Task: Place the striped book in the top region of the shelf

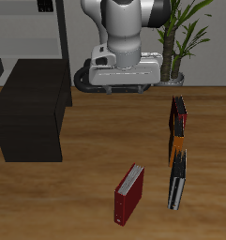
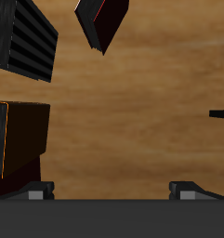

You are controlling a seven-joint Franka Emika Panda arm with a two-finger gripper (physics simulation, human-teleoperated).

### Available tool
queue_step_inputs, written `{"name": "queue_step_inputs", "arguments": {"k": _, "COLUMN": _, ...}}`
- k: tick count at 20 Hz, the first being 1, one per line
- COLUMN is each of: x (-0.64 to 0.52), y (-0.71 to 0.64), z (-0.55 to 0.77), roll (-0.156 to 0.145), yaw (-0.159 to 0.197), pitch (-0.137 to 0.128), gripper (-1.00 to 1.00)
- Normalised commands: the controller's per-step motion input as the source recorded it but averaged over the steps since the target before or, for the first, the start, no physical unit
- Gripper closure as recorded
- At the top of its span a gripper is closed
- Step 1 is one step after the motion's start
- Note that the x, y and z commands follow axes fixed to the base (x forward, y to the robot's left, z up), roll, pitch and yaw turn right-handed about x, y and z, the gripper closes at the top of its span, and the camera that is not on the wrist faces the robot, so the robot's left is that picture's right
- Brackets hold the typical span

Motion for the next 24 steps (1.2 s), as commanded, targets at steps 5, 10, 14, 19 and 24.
{"name": "queue_step_inputs", "arguments": {"k": 5, "x": 0.27, "y": 0.19, "z": 0.03, "roll": 0.001, "yaw": 0.023, "pitch": -0.021, "gripper": -1.00}}
{"name": "queue_step_inputs", "arguments": {"k": 10, "x": 0.31, "y": 0.24, "z": 0.00, "roll": 0.008, "yaw": 0.036, "pitch": -0.034, "gripper": -1.00}}
{"name": "queue_step_inputs", "arguments": {"k": 14, "x": 0.22, "y": 0.21, "z": -0.01, "roll": 0.015, "yaw": 0.023, "pitch": -0.012, "gripper": -1.00}}
{"name": "queue_step_inputs", "arguments": {"k": 19, "x": 0.27, "y": 0.29, "z": -0.07, "roll": 0.016, "yaw": 0.015, "pitch": -0.019, "gripper": -1.00}}
{"name": "queue_step_inputs", "arguments": {"k": 24, "x": 0.20, "y": 0.22, "z": -0.09, "roll": 0.018, "yaw": -0.013, "pitch": -0.015, "gripper": -1.00}}
